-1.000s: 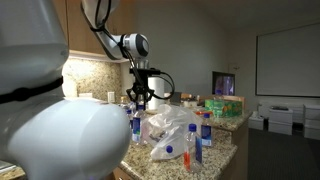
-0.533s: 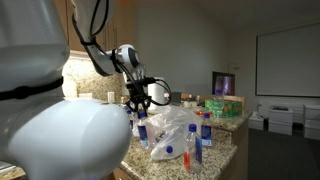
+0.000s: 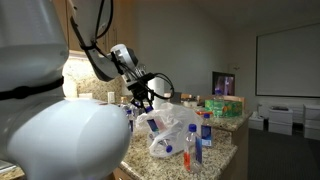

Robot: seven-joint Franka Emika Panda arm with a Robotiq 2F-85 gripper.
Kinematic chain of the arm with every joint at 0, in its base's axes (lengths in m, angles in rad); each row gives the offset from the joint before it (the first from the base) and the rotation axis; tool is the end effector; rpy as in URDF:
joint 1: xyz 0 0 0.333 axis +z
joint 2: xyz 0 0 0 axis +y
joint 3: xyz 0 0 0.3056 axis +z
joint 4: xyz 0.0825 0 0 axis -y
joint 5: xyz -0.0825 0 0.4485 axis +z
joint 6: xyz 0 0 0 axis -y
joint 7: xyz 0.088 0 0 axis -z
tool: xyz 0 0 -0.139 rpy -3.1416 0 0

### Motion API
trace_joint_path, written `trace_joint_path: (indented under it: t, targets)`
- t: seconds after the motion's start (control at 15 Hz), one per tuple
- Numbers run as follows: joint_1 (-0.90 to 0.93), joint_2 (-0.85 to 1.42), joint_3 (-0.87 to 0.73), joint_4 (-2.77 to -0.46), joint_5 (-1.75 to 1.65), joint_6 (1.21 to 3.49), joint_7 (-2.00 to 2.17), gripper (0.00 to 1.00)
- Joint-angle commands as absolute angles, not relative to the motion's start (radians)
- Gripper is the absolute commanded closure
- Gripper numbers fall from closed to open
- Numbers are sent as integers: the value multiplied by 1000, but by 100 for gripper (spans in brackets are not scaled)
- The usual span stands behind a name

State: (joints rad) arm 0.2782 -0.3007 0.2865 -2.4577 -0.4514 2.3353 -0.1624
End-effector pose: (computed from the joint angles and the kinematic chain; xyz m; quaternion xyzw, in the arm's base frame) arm 0.4520 0.2599 0.3474 0.8518 0.4721 0.1153 0.1957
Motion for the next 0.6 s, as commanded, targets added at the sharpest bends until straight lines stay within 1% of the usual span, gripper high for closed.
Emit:
trace_joint_path:
  t: [0.0,0.33,0.53]
  targets:
    - [249,-301,323,-2533,-558,2399,-52,89]
    - [269,-309,347,-2623,-580,2414,26,89]
    - [258,-351,385,-2662,-669,2457,139,89]
